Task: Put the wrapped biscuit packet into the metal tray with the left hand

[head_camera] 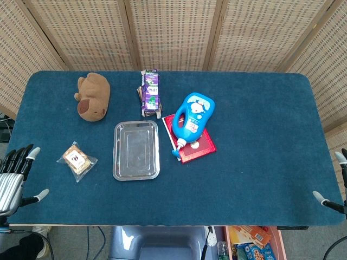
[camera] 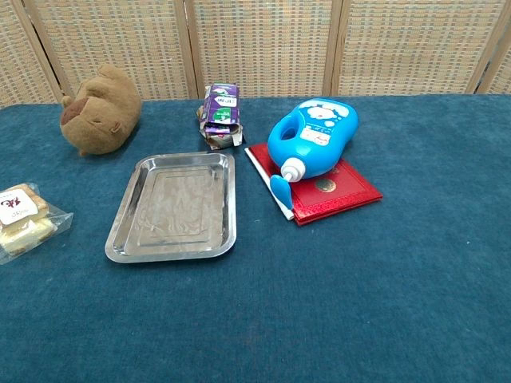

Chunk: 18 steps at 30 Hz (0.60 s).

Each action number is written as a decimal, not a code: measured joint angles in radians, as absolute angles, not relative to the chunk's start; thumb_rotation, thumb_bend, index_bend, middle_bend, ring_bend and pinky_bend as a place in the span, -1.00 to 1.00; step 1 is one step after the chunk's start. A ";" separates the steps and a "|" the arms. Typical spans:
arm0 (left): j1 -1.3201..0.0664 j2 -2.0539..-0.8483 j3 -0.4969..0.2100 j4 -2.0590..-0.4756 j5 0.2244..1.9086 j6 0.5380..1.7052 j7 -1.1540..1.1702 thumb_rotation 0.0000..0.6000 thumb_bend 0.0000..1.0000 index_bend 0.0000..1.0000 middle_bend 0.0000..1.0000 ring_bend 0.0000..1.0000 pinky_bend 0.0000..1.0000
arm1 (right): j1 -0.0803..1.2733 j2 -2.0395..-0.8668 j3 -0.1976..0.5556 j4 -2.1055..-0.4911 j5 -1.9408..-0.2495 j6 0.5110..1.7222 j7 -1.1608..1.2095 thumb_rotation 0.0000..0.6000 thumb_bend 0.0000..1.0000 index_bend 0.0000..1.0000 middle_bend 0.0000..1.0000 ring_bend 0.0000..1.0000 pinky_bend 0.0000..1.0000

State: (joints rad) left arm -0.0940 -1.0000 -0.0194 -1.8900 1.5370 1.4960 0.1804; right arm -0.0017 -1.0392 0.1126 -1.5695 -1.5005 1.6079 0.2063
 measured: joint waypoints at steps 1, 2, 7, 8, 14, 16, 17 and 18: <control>-0.095 -1.001 -0.020 -1.889 1.536 1.494 0.182 1.00 -1.00 -1.00 -1.00 -1.00 -1.00 | -0.002 -1.038 0.112 -1.571 -1.498 1.606 0.203 1.00 -1.00 -1.00 -1.00 -1.00 -1.00; -0.095 -1.001 -0.020 -1.888 1.535 1.494 0.182 1.00 -1.00 -1.00 -1.00 -1.00 -1.00 | -0.002 -1.037 0.112 -1.573 -1.497 1.603 0.199 1.00 -1.00 -1.00 -1.00 -1.00 -1.00; -0.109 -1.011 -0.022 -1.867 1.533 1.468 0.181 1.00 -1.00 -1.00 -1.00 -1.00 -1.00 | -0.003 -1.030 0.109 -1.581 -1.491 1.594 0.200 1.00 -1.00 -1.00 -1.00 -1.00 -1.00; -0.114 -1.014 -0.023 -1.861 1.530 1.457 0.180 1.00 -1.00 -1.00 -1.00 -1.00 -1.00 | -0.003 -1.029 0.109 -1.582 -1.491 1.593 0.202 1.00 -1.00 -1.00 -1.00 -1.00 -1.00; -0.183 -1.057 -0.042 -1.785 1.435 1.298 0.171 1.00 -1.00 -1.00 -1.00 -1.00 -1.00 | -0.003 -1.026 0.111 -1.588 -1.485 1.590 0.202 1.00 -1.00 -1.00 -1.00 -1.00 -1.00; -0.218 -1.083 -0.049 -1.734 1.394 1.213 0.160 1.00 -1.00 -1.00 -1.00 -1.00 -1.00 | -0.001 -1.026 0.113 -1.589 -1.478 1.584 0.199 1.00 -1.00 -1.00 -1.00 -1.00 -1.00; -0.235 -1.096 -0.051 -1.706 1.378 1.175 0.154 1.00 -1.00 -1.00 -1.00 -1.00 -1.00 | 0.000 -1.026 0.114 -1.589 -1.476 1.582 0.197 1.00 -1.00 -1.00 -1.00 -1.00 -1.00; -0.258 -1.115 -0.054 -1.664 1.360 1.122 0.143 1.00 -1.00 -1.00 -1.00 -1.00 -1.00 | 0.001 -1.027 0.115 -1.589 -1.473 1.578 0.195 1.00 -1.00 -1.00 -1.00 -1.00 -1.00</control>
State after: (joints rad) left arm -0.2579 -1.1151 -0.0543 -1.6637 1.3597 1.1224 0.1434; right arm 0.0012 -1.0267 0.1147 -1.5890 -1.4725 1.5781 0.1950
